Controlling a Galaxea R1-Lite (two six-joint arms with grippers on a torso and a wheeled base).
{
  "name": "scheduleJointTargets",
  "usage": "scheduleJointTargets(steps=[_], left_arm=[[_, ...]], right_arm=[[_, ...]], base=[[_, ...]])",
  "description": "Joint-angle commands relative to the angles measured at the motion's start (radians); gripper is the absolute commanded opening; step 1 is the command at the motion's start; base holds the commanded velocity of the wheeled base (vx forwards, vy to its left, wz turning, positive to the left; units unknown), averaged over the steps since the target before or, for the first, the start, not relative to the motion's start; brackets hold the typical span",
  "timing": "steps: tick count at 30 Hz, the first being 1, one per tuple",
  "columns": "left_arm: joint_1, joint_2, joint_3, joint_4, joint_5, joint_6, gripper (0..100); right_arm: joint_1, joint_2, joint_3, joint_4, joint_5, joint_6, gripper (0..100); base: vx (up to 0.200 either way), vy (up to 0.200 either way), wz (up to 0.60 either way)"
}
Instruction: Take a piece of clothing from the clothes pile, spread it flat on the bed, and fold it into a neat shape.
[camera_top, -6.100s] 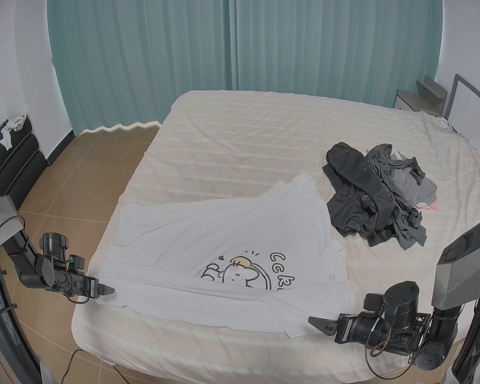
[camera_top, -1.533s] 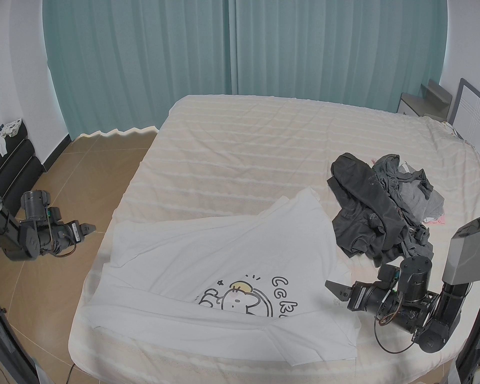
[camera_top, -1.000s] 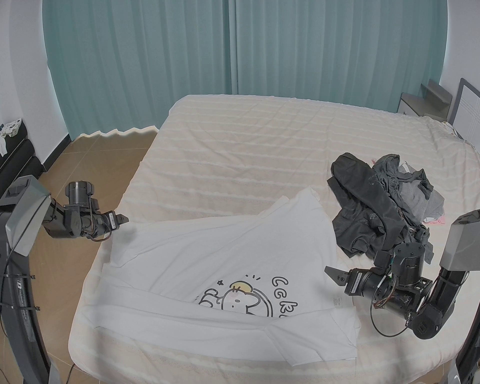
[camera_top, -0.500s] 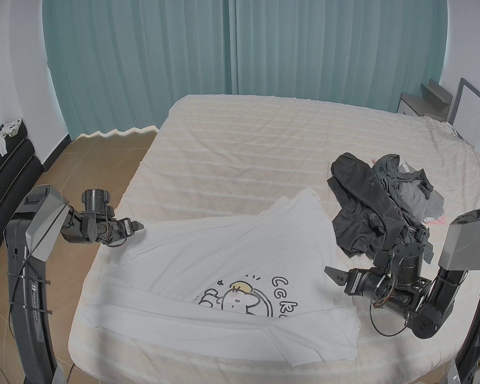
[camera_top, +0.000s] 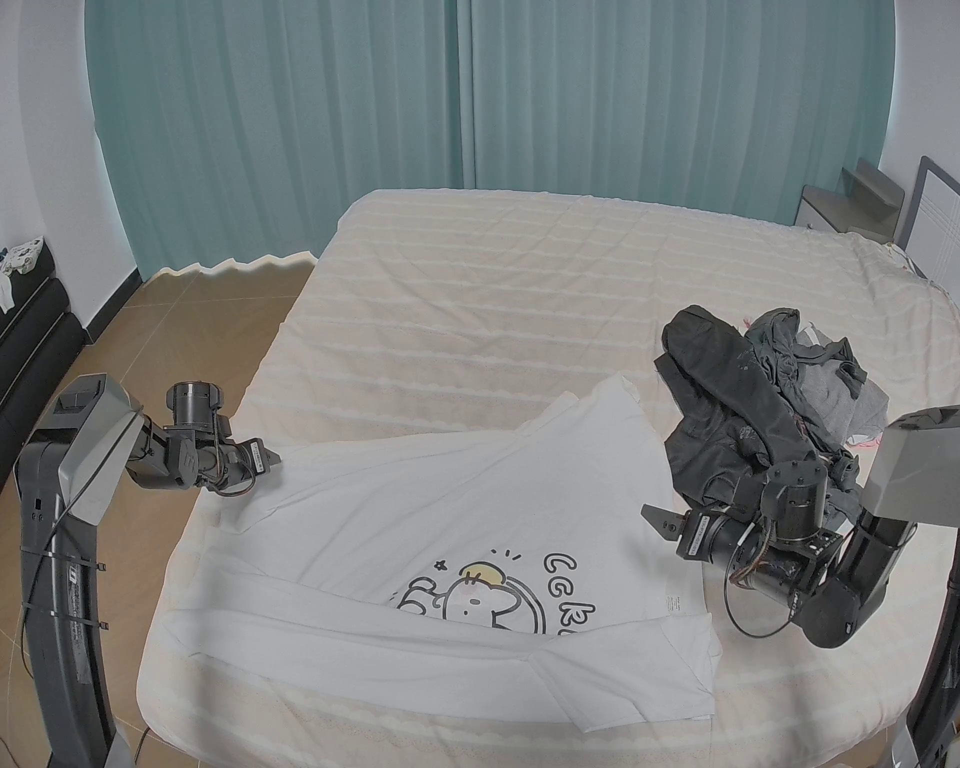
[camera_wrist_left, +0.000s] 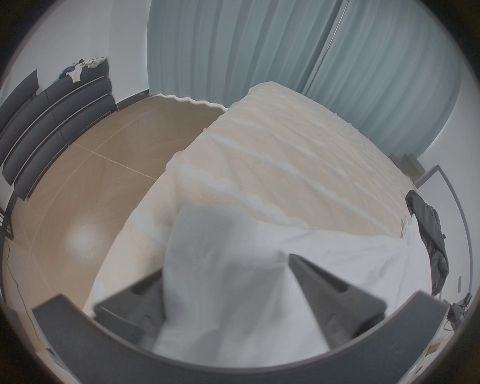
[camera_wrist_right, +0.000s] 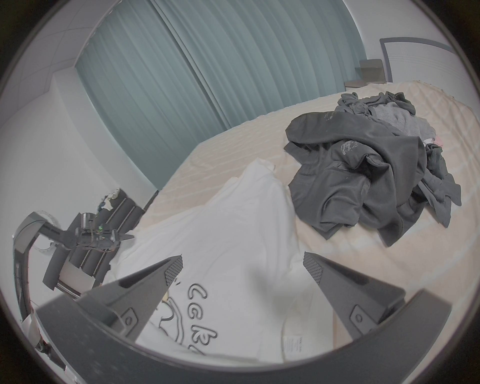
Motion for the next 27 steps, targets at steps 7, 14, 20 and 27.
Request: scheduleJointTargets(steps=[7, 14, 20, 27], left_arm=[[-0.008, -0.017, -0.007, -0.026, 0.036, -0.199, 0], [-0.001, -0.083, -0.013, -0.050, 0.068, -0.225, 0], [-0.008, -0.091, -0.069, -0.050, 0.145, -0.225, 0], [-0.008, -0.083, -0.112, -0.052, 0.180, -0.225, 0]], right_arm=[[-0.112, 0.183, -0.475, 0.307, -0.002, -0.021, 100], [-0.112, 0.299, -0.739, 0.512, -0.005, -0.031, 100], [-0.118, 0.359, -0.918, 0.670, -0.005, -0.041, 100], [-0.132, 0.454, -1.127, 0.793, -0.037, -0.031, 100]], base=[[0.000, 0.000, 0.00], [0.000, 0.000, 0.00], [0.000, 0.000, 0.00], [0.000, 0.000, 0.00]])
